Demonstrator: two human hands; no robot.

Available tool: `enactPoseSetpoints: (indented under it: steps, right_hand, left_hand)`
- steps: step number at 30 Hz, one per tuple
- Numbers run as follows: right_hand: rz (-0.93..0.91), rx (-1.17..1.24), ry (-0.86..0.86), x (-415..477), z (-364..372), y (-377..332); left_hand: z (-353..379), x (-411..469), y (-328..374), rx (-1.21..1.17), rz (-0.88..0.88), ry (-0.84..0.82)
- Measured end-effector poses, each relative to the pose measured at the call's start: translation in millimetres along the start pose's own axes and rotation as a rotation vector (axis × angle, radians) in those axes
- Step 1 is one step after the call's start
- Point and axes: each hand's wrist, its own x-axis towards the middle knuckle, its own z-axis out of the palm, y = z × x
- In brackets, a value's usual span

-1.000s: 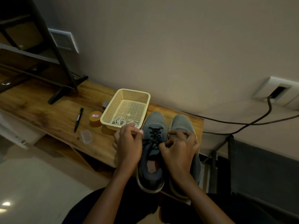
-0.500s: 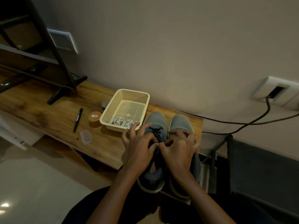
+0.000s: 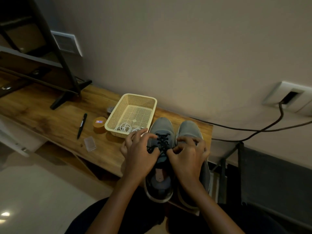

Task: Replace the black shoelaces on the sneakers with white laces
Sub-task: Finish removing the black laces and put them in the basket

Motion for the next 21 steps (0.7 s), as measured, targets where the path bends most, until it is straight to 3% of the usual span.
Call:
enactPoseSetpoints:
  steps: [4,10,15,18,21]
  right_hand:
    - [0.007,-0.001,-0.012,0,-1,0]
    - [0.008,-0.027,-0.017,0,-1,-1]
    - [0.03,-0.022,-0.036,0,-1,0]
    - [0.056,0.009,-0.043,1,-4,2]
    - [0.073,0.076,-0.056,1,-8,1]
  left_hand:
    - [11,-1,2,0.199,0.106,-0.053]
    - [15,-1,3,0.045,0.143,0.001]
    - [9,4,1,-0.209,-0.071,0.009]
    - [-3,12,-10,-0.477,-0.233,0.108]
    - [-12,15,-23,-0.444,-0.297,0.136]
